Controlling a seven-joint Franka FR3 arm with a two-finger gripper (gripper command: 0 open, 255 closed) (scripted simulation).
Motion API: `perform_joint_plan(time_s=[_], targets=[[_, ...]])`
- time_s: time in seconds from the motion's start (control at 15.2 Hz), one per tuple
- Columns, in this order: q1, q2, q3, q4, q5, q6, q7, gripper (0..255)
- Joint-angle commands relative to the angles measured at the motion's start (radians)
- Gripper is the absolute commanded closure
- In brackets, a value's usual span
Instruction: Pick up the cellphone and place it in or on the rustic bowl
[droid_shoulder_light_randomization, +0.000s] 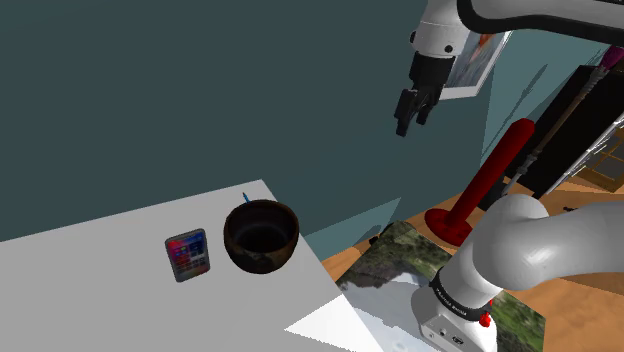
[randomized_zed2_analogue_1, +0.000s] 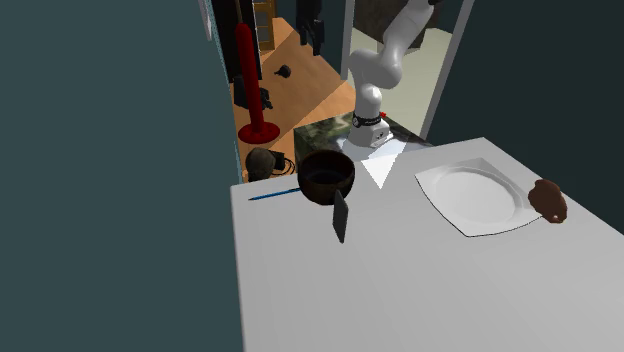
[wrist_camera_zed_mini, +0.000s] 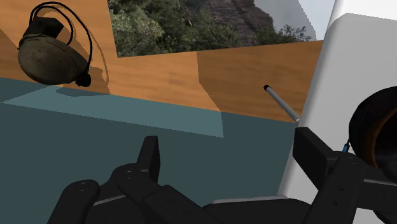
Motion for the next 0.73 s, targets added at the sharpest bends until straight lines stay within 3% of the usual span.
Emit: perform_joint_plan(time_s=[0.0,0.66], targets=[[0.0,0.0,0.0,0.0,0.0,0.0,0.0,0],[0.07,0.162,0.176,-0.001,0.137,0.174,0.19,0]])
